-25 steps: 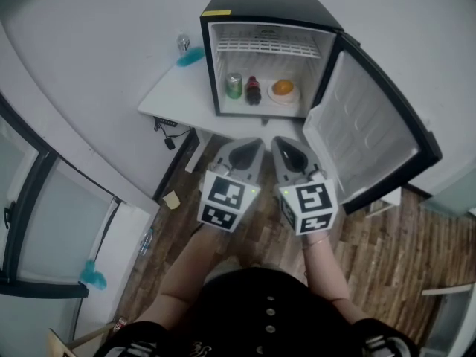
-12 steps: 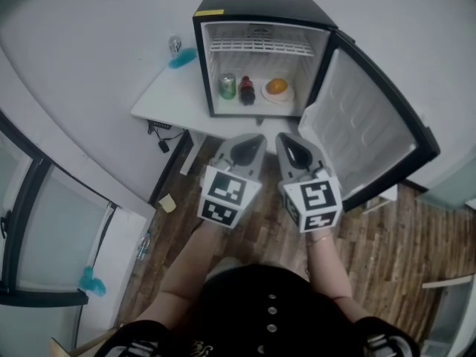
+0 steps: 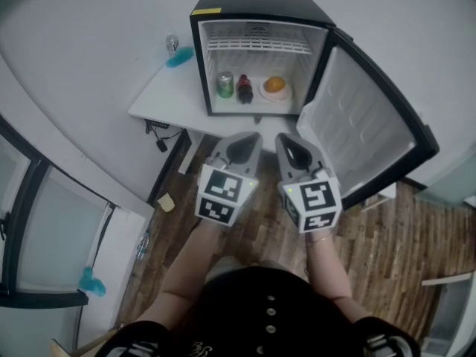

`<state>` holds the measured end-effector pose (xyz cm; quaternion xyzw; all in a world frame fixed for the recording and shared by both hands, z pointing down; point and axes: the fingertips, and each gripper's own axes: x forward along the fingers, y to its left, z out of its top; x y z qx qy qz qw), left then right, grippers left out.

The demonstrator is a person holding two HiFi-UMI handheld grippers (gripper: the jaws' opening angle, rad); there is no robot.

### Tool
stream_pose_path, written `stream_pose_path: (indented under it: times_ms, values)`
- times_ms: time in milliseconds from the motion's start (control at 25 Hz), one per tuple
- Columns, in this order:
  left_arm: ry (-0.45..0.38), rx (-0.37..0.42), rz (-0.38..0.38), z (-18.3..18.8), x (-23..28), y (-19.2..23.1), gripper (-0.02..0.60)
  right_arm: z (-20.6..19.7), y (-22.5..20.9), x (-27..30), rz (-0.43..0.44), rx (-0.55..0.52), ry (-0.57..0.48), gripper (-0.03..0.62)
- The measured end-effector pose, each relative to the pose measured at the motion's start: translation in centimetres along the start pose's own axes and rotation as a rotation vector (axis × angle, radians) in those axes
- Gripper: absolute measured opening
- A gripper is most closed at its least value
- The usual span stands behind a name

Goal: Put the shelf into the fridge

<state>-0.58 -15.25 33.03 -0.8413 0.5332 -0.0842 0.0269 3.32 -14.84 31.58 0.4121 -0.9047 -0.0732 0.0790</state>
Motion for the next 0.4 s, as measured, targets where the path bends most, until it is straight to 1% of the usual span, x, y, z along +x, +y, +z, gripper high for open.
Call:
stream_pose_path:
  times_ms: [240,400]
  values:
    - [0.01,0.016,-0.023,0.1,0.0,-0.4,0.006,0.2,-0.2,0.0,-0.005,0.002,-0.005,0.008]
    - [0.004,-0.008,-0.039,0.1,0.3,-1.1,0.006,0.0,-0.9,-0.3,-0.01,-0.002,0.002,0.008]
